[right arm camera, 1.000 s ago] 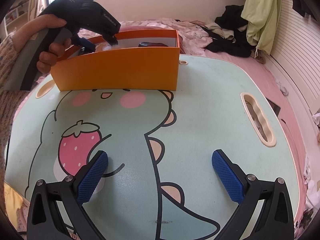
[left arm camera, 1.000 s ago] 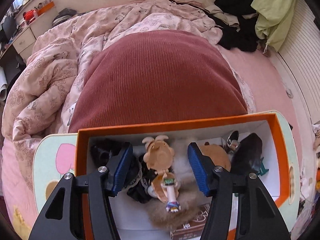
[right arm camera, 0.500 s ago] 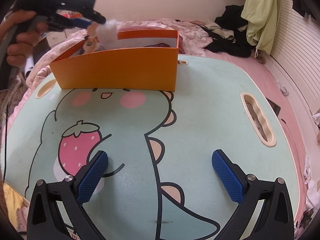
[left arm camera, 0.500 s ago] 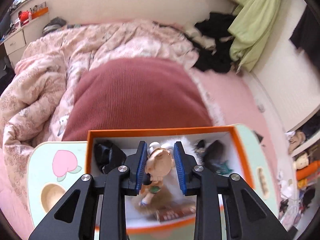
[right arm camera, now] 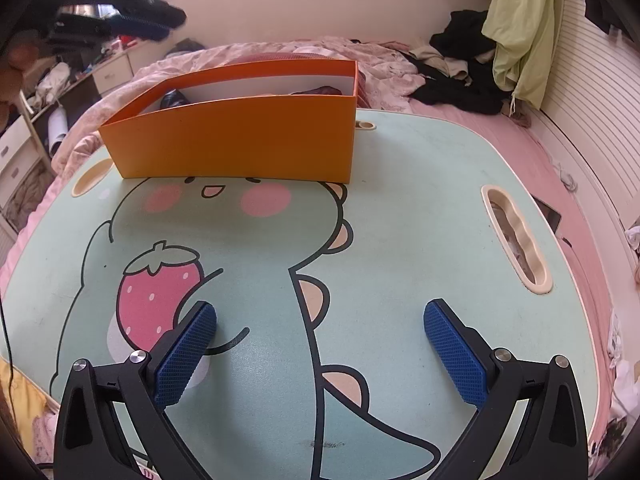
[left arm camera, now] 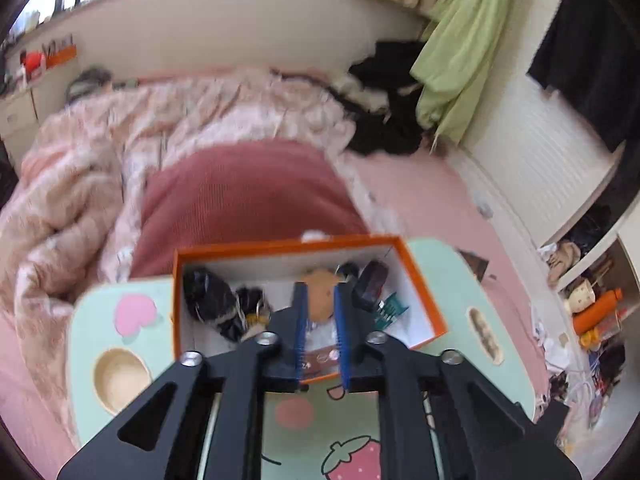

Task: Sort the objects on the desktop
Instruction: 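Reach the left gripper into the orange box and grasp the white-hatted figurine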

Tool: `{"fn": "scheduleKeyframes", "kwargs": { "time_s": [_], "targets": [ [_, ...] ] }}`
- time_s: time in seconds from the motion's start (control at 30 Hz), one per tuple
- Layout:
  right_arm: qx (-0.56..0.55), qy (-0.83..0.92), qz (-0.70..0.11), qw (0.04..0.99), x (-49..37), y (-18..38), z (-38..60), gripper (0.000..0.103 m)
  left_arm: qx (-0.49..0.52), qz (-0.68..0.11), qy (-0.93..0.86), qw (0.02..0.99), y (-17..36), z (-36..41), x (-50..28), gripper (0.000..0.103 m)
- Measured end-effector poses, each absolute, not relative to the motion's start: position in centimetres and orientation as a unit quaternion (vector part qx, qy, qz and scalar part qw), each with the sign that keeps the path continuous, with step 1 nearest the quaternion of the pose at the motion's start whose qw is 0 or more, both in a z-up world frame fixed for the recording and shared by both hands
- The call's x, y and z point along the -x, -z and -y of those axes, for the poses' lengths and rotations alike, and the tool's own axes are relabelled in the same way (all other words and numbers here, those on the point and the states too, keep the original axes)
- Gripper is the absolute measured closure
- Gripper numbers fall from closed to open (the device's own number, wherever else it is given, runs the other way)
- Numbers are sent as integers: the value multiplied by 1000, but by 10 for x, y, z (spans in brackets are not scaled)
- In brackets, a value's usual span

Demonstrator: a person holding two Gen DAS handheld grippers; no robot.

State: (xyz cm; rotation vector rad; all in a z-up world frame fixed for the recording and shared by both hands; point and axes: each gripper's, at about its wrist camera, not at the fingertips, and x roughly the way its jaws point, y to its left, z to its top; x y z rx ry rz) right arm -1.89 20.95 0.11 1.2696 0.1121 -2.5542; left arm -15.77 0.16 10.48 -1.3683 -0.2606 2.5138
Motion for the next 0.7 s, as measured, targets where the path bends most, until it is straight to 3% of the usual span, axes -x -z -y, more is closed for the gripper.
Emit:
{"fn": "scheduleKeyframes", "kwargs": {
  "time_s": [0.17, 0.27, 0.33, 0.37, 0.47, 0.53, 0.7],
  "targets": [
    [-440, 886, -39, 143, 19, -3, -207, 0, 554, 88, -820, 113, -52, -12, 179, 72],
    [-440, 886, -39, 143, 20, -3, -208, 0, 577, 63, -809, 90, -32, -23, 190, 60],
    [-440, 886, -39, 144, 20, -3, -209, 0, 581, 44, -810, 73, -27, -28, 196, 44],
    [-440, 886, -39, 144, 20, -2, -209, 0, 581, 33, -811, 59, -25, -30, 198, 42],
    [-440, 886, -39, 144, 21, -2, -211, 0, 604, 6, -795, 57, -9, -39, 205, 42],
    [-440, 886, -39, 144, 21, -3, -211, 0, 587, -27, -808, 52, -13, -46, 201, 60],
    [-440, 886, -39, 144, 20, -3, -210, 0, 564, 0, -821, 87, -30, -42, 185, 60]
  ]
}}
